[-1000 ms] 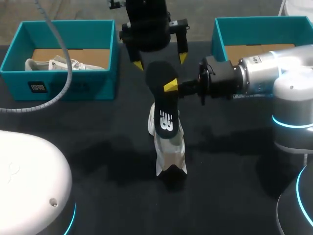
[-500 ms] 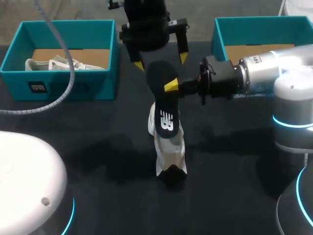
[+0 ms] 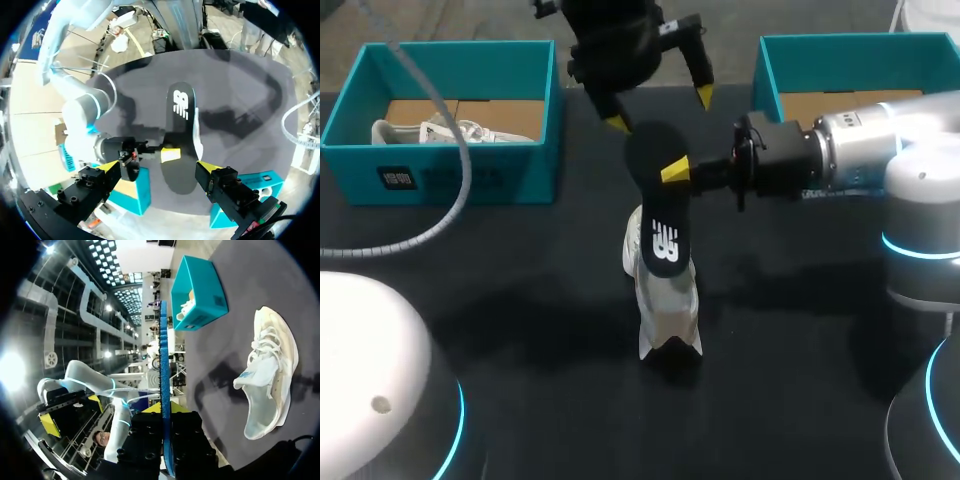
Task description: Take the shoe out of the shoebox, open the shoe tongue, remove and reinsert the insole, then place the shoe into the shoebox
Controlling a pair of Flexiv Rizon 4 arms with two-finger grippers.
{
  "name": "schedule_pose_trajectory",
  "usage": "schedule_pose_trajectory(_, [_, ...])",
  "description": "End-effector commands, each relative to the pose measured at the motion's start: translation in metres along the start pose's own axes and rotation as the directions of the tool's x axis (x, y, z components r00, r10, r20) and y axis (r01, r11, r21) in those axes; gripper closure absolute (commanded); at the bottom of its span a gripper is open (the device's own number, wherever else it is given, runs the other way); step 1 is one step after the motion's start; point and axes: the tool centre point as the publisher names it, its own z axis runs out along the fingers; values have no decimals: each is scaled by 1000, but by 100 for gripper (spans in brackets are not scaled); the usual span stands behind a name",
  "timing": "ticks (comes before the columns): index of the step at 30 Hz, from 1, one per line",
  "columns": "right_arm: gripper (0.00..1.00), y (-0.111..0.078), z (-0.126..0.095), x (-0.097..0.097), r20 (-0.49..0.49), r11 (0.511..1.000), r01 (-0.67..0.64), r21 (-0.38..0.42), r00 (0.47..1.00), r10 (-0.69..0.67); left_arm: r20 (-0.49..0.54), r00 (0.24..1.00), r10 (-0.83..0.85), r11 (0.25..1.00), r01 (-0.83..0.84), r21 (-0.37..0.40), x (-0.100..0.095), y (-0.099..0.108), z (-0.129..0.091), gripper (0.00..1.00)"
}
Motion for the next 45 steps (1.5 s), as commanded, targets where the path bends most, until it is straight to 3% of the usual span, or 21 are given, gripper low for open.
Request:
schedule_pose_trajectory(1, [100,-3,-7,2,8,1000,1,-8,1000,0,306,951,38,998,-49,28,20,-7,-3,0])
schedule_pose_trajectory(10, [100,-7,-20,2,-2,998,4,-60,1000,-4,541,833,119,991,-136,-8,22,-12,-16,0])
schedule_pose_trajectory(15, [100,-11,-26,3,-8,997,5,-78,1000,-5,677,721,149,984,-176,-29,26,-16,-32,0])
schedule_pose_trajectory(33, [100,-11,-20,3,-16,998,-6,-65,1000,5,684,714,152,983,-181,-30,26,-17,-33,0])
schedule_pose_trajectory(45, [100,-14,-28,4,-21,995,-4,-96,1000,2,785,608,121,989,-138,-45,51,-16,-8,0])
